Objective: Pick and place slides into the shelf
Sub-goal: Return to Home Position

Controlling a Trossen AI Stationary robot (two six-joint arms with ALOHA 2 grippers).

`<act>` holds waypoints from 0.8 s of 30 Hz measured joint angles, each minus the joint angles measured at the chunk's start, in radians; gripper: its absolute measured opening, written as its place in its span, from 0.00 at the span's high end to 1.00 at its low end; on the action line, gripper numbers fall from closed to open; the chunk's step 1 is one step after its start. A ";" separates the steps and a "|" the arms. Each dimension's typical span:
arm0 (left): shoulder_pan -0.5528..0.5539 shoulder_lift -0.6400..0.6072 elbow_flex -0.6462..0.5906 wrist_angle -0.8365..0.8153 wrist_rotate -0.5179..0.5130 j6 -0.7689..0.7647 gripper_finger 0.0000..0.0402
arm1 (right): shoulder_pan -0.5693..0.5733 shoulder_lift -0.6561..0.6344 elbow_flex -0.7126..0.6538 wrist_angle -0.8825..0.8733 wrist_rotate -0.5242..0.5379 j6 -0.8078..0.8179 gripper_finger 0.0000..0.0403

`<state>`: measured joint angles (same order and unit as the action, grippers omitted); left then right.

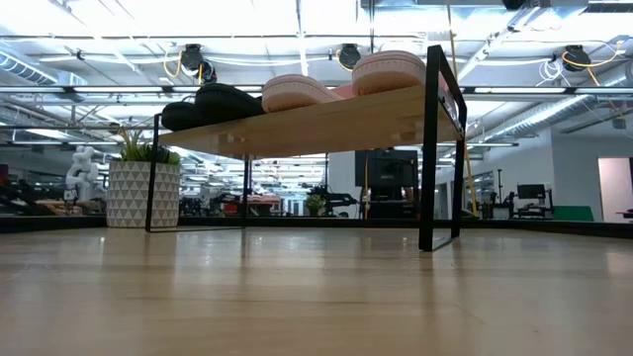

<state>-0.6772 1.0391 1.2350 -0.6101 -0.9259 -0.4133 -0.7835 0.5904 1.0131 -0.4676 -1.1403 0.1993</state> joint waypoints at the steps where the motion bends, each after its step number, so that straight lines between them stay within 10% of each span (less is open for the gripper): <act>1: 0.019 -0.001 0.000 -0.010 0.017 -0.004 0.60 | -0.002 -0.012 -0.035 0.028 -0.010 0.023 0.65; 9: 0.070 -0.183 -0.086 -0.111 0.019 -0.095 0.60 | -0.069 -0.134 -0.103 0.050 -0.014 0.052 0.65; 24: 0.057 -0.583 -0.737 0.557 0.142 0.078 0.60 | -0.107 -0.355 -0.220 0.061 0.027 0.179 0.65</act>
<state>-0.6204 0.4561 0.4978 -0.0530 -0.7839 -0.3353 -0.8906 0.2350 0.7929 -0.4069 -1.1134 0.3779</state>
